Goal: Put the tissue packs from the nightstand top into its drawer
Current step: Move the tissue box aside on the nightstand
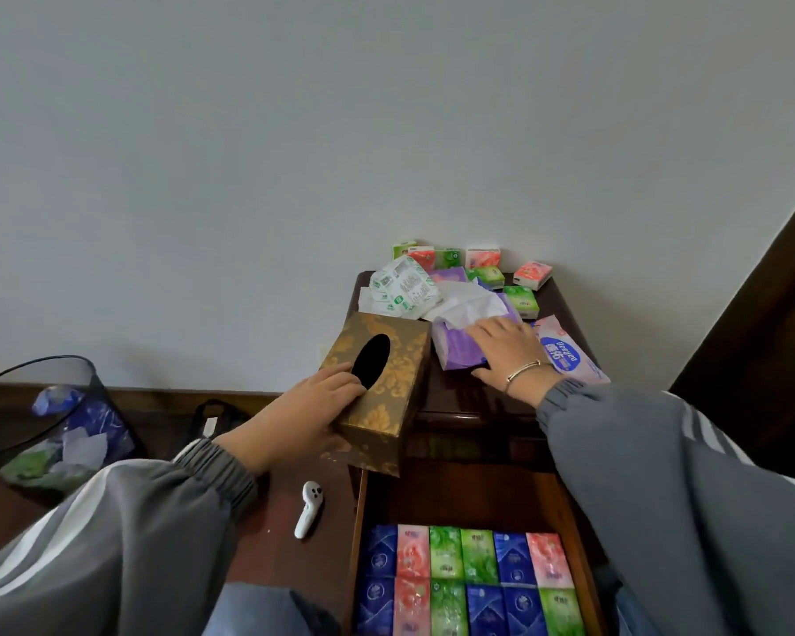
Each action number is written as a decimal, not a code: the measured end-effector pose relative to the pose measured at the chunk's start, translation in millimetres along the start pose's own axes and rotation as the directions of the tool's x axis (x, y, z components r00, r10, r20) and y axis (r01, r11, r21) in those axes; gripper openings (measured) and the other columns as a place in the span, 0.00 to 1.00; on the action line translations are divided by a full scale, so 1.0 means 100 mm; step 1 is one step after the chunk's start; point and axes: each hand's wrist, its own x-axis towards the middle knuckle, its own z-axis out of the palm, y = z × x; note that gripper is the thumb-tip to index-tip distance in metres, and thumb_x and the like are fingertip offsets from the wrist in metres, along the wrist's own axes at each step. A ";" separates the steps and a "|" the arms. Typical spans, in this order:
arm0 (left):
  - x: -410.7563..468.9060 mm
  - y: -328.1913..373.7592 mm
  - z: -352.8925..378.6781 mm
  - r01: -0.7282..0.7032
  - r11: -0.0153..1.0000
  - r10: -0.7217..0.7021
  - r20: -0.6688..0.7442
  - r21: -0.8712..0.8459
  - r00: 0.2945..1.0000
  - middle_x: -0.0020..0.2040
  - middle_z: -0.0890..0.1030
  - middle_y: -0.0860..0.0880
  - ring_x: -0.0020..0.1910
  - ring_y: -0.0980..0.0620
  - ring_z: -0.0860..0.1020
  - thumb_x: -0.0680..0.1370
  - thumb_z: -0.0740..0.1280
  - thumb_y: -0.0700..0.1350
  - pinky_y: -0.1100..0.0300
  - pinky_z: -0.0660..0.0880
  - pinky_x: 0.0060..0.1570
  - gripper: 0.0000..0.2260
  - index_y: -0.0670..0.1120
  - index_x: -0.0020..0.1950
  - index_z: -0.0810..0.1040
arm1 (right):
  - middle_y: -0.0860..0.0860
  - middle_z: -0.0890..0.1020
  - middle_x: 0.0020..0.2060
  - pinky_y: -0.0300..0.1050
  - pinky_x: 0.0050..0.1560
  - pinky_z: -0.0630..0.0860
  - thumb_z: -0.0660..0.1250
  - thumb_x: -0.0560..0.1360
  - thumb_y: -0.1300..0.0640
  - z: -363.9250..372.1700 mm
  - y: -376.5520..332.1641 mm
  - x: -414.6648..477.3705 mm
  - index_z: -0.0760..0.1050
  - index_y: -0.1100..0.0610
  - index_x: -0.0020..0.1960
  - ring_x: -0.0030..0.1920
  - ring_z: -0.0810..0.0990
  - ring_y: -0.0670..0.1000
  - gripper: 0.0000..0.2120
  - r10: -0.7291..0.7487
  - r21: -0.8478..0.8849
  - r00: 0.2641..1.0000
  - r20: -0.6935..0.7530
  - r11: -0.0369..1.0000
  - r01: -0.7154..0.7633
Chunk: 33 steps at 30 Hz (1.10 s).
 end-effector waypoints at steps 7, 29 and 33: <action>-0.63 -0.03 -0.12 -0.027 0.988 0.015 -0.080 -0.149 0.997 0.74 0.63 0.56 0.73 0.65 0.47 0.74 0.70 0.55 0.66 0.51 0.72 0.31 0.52 0.74 0.63 | 0.54 0.80 0.55 0.51 0.61 0.64 0.56 0.77 0.61 0.30 -0.07 0.06 0.71 0.53 0.60 0.58 0.76 0.56 0.14 0.032 -0.030 0.997 -0.066 0.999 -0.034; -0.89 1.51 0.80 0.256 0.933 -0.209 0.197 -0.254 0.958 0.58 0.71 0.58 0.58 0.57 0.71 0.67 0.62 0.72 0.62 0.69 0.57 0.33 0.53 0.64 0.69 | 0.61 0.81 0.41 0.23 0.49 0.66 0.67 0.69 0.67 0.49 0.32 -2.20 0.79 0.67 0.48 0.40 0.73 0.45 0.09 0.535 0.712 0.631 -0.562 0.701 0.040; -0.35 2.02 1.20 0.388 0.916 -0.368 0.169 -0.106 0.914 0.58 0.72 0.50 0.59 0.50 0.71 0.71 0.62 0.67 0.57 0.69 0.60 0.29 0.48 0.62 0.69 | 0.62 0.81 0.39 0.20 0.49 0.65 0.68 0.68 0.67 0.72 0.36 -2.34 0.80 0.69 0.47 0.40 0.74 0.47 0.09 0.561 0.712 0.639 -0.527 0.702 -0.029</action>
